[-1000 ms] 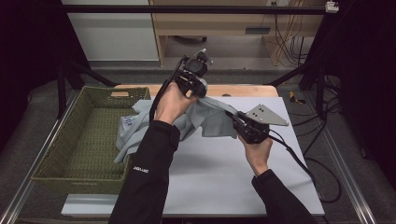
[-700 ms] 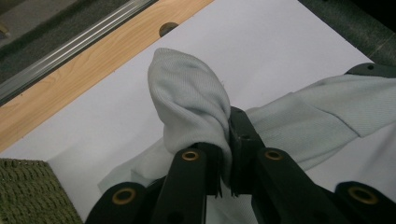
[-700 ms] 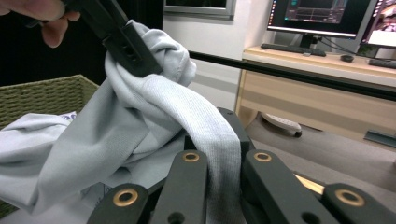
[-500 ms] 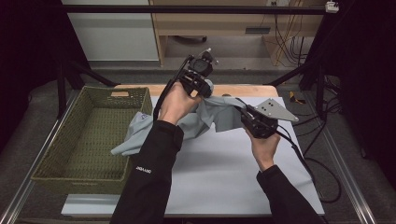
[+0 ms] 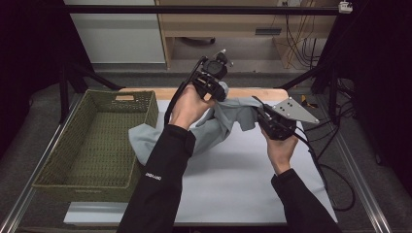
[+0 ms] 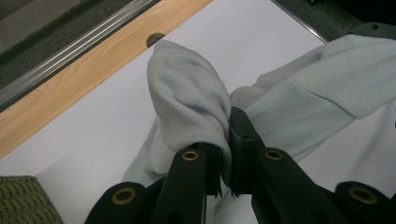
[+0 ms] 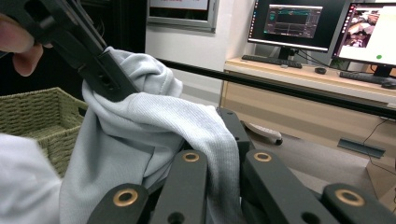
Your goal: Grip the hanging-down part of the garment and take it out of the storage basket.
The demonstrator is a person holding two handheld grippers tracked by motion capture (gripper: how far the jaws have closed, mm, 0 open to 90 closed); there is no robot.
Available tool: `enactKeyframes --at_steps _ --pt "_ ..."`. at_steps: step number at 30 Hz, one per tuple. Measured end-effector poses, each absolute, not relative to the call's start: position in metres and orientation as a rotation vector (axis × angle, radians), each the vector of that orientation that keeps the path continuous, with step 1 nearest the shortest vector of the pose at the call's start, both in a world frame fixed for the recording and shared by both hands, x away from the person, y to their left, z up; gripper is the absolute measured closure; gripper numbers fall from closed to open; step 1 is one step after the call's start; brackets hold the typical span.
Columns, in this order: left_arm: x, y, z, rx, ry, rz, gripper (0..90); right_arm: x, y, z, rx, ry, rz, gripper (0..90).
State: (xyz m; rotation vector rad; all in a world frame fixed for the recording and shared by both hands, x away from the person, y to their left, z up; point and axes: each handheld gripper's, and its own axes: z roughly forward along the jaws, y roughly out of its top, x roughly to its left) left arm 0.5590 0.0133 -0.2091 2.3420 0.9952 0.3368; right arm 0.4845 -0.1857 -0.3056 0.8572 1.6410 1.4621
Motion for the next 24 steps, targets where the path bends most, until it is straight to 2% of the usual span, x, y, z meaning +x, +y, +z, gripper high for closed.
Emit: enactKeyframes --at_steps 12,18,20,22,24 --pt "0.561 0.016 -0.211 2.358 1.024 0.358 84.3 0.483 -0.180 -0.318 0.849 1.704 1.483 88.1" --pt "0.563 0.016 -0.215 2.372 1.036 0.365 84.3 0.483 -0.176 -0.343 0.858 1.793 1.510 79.8" --pt "0.563 0.016 -0.217 2.377 1.036 0.367 84.3 0.483 -0.173 -0.352 0.851 1.832 1.530 68.4" --pt "0.563 0.016 -0.218 2.379 1.033 0.366 84.3 0.482 -0.171 -0.358 0.852 1.854 1.553 52.1" --pt "0.564 0.018 -0.219 2.382 1.037 0.369 84.3 0.477 -0.170 -0.365 0.843 1.867 1.555 29.6"
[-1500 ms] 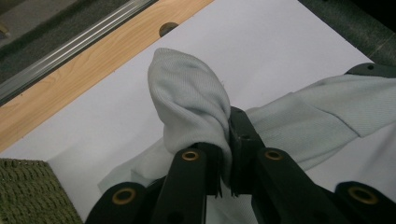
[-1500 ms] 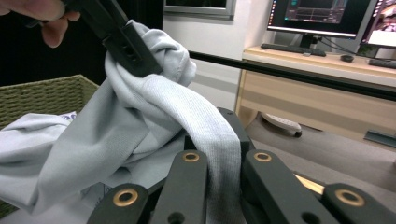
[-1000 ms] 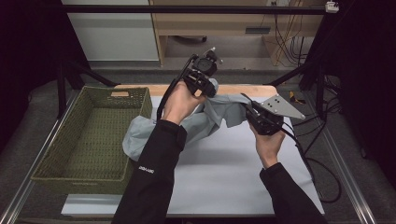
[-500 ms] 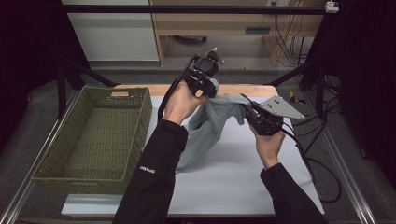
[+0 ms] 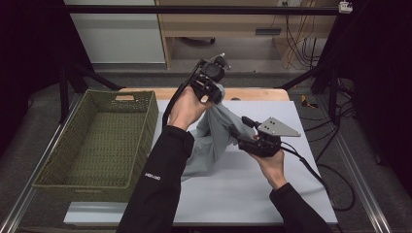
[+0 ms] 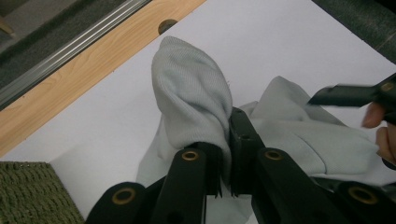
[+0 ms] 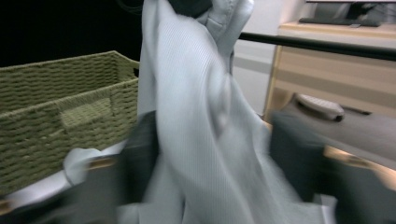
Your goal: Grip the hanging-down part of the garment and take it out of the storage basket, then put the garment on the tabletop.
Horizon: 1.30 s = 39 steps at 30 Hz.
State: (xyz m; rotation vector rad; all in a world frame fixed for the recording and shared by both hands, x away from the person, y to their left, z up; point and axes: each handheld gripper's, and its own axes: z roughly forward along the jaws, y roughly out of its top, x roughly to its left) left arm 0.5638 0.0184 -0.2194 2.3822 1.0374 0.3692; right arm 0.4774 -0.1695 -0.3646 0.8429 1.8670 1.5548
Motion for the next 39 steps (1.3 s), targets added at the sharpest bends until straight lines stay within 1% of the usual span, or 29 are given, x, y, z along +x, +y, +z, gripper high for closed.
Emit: enactKeyframes --at_steps 1,4,5,7,10,18,22,28,34,39 --pt "0.564 0.020 -0.220 2.381 1.039 0.371 84.3 0.474 -0.169 -0.366 0.839 1.850 1.559 22.7" --pt "0.564 0.025 -0.222 2.384 1.048 0.375 84.3 0.464 -0.180 -0.369 0.853 1.831 1.601 8.6" --pt "0.564 0.027 -0.223 2.380 1.045 0.372 84.3 0.464 -0.180 -0.369 0.853 1.831 1.601 8.6" --pt "0.563 0.030 -0.226 2.382 1.038 0.372 84.2 0.459 -0.189 -0.370 0.880 1.816 1.633 5.2" --pt "0.563 0.034 -0.228 2.383 1.039 0.364 84.1 0.453 -0.204 -0.373 0.898 1.806 1.629 2.8" --pt "0.561 0.042 -0.238 2.392 1.030 0.362 84.0 0.444 -0.231 -0.391 0.921 1.763 1.600 1.1" --pt "0.559 0.041 -0.241 2.387 1.023 0.362 83.9 0.438 -0.239 -0.401 0.956 1.760 1.585 0.8" --pt "0.555 0.036 -0.249 2.416 0.974 0.353 83.8 0.431 -0.244 -0.404 0.961 1.758 1.602 0.7" --pt "0.550 0.034 -0.269 2.454 0.932 0.334 83.4 0.428 -0.252 -0.411 0.947 1.764 1.596 0.5" --pt "0.549 0.031 -0.291 2.464 0.931 0.320 83.1 0.426 -0.256 -0.415 0.952 1.759 1.596 0.5"
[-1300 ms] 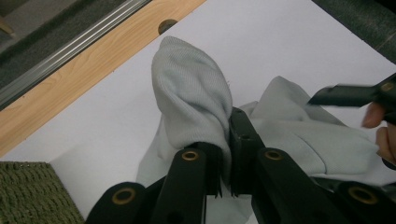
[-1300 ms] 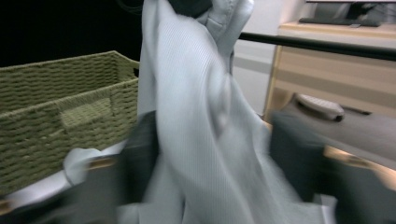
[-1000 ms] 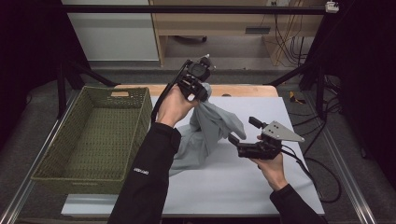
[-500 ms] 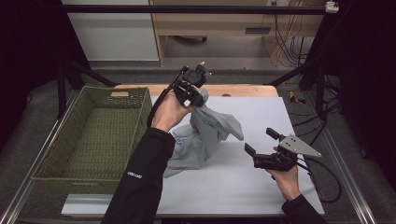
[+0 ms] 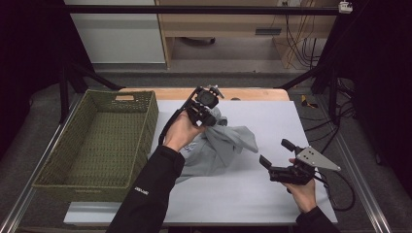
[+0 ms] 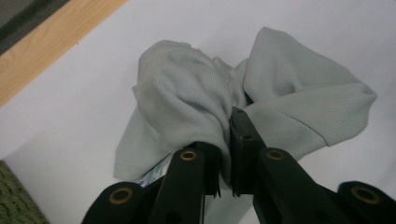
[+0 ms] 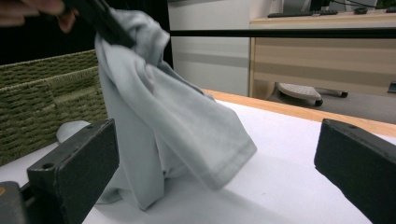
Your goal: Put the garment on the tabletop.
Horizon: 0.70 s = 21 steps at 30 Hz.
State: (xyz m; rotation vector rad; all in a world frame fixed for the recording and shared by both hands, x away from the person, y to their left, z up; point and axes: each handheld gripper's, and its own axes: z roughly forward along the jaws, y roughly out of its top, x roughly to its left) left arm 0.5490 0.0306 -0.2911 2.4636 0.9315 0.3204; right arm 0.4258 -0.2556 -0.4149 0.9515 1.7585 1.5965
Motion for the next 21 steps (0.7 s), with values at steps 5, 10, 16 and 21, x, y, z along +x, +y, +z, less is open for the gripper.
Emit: enactKeyframes --at_steps 5,10,16,21 --pt "0.551 0.024 -0.308 2.496 0.939 0.318 82.9 0.422 -0.259 -0.413 0.966 1.744 1.622 0.5" --pt "0.549 0.015 -0.315 2.504 0.921 0.311 67.6 0.421 -0.259 -0.413 0.970 1.757 1.613 0.5" --pt "0.545 0.017 -0.300 2.416 0.899 0.365 39.4 0.421 -0.261 -0.412 0.972 1.754 1.613 0.5" --pt "0.531 0.023 -0.284 2.263 0.873 0.420 25.2 0.421 -0.261 -0.412 0.981 1.753 1.609 0.5"
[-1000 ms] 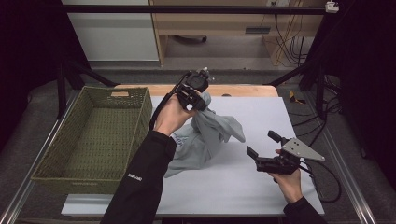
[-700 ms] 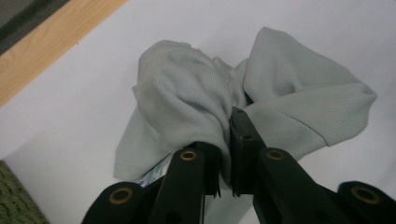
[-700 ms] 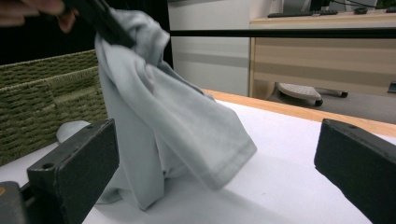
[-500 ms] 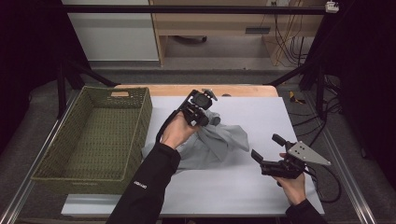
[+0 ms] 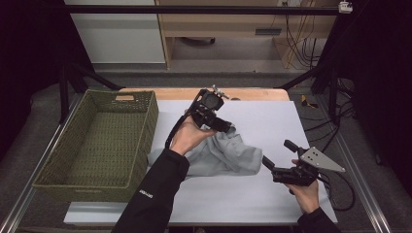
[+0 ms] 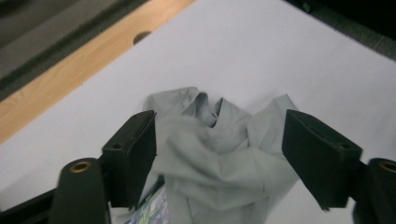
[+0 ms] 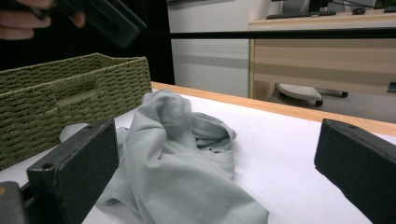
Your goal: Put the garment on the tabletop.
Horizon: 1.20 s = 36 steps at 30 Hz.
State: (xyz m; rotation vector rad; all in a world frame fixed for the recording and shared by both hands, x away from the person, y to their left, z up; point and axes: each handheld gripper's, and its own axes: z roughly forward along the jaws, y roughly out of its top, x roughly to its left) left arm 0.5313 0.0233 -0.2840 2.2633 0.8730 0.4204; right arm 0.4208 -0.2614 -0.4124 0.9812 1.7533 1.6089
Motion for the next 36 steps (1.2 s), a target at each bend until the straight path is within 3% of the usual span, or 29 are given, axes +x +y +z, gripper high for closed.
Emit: enactKeyframes --at_steps 3,11,22,36 --pt "0.524 0.031 -0.280 2.220 0.868 0.442 19.3 0.421 -0.262 -0.413 0.974 1.756 1.612 0.5" --pt "0.499 0.062 -0.286 2.045 0.827 0.479 15.1 0.423 -0.263 -0.414 0.996 1.745 1.614 0.5" --pt "0.459 0.114 -0.335 1.777 0.781 0.480 11.2 0.425 -0.261 -0.418 1.008 1.761 1.592 0.5" --pt "0.436 0.142 -0.386 1.687 0.794 0.472 8.8 0.428 -0.264 -0.422 1.019 1.758 1.585 0.5"
